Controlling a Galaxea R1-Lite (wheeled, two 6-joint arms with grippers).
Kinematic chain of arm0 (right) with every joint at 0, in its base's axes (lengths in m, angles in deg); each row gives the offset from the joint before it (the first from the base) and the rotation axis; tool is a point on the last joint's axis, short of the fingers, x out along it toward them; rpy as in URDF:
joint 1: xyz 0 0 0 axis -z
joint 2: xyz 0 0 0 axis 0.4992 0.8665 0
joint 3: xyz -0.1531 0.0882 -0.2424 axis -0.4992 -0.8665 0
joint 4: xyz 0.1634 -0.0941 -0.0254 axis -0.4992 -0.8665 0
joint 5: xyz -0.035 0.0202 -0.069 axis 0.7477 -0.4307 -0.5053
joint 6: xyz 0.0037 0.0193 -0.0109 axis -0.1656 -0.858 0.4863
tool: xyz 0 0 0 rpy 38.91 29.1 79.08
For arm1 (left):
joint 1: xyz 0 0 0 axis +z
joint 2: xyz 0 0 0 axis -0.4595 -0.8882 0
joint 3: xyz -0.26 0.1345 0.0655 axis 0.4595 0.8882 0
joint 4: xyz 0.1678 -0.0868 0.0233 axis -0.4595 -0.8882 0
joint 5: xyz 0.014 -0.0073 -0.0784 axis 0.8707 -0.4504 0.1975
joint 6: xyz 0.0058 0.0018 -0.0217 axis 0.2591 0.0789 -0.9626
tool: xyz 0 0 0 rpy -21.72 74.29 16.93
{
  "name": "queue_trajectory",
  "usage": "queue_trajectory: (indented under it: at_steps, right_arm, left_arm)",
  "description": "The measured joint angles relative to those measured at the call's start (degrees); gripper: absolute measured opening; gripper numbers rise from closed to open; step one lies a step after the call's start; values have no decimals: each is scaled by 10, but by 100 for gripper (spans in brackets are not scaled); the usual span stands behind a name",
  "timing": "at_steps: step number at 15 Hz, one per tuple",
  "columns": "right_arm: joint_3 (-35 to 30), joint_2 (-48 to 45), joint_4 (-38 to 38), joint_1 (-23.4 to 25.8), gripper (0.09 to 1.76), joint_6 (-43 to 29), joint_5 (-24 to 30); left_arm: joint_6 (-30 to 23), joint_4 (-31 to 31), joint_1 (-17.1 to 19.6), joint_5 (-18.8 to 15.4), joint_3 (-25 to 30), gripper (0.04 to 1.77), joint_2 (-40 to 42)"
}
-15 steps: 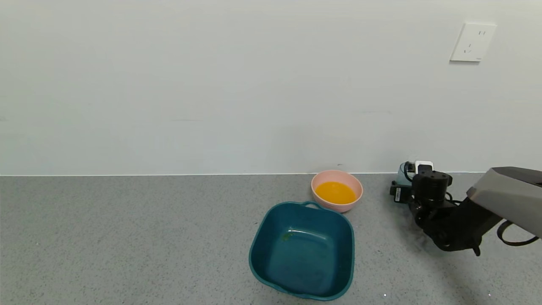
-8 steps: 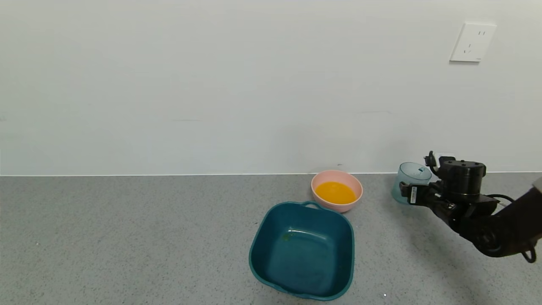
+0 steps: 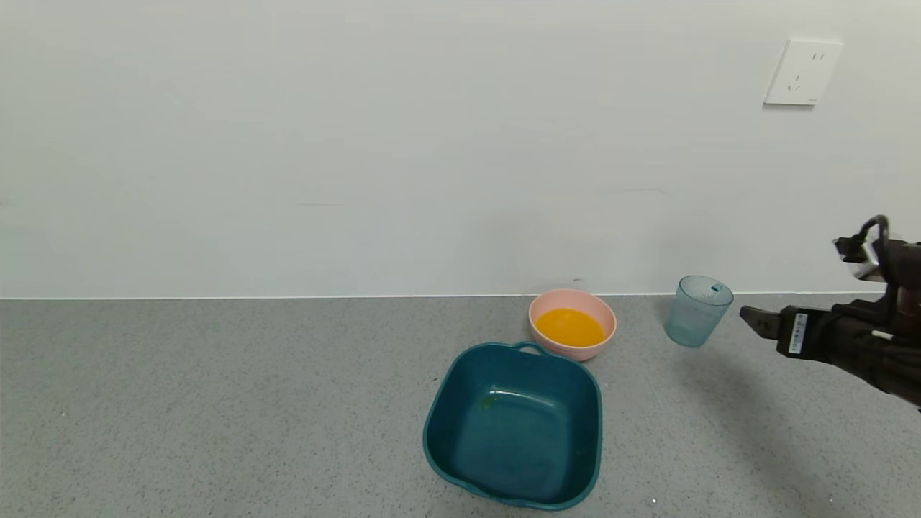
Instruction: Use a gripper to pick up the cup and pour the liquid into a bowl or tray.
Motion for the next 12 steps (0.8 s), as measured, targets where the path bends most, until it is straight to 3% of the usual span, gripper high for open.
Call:
queue_trajectory:
  at_steps: [4, 12]
  right_arm:
    - [-4, -158, -170, -9, 170, -21, 3]
    - [-15, -500, -432, -63, 170, -23, 5]
  left_arm:
    - [0, 0, 0, 0, 0, 172, 0]
    - [0, 0, 0, 0, 0, 172, 0]
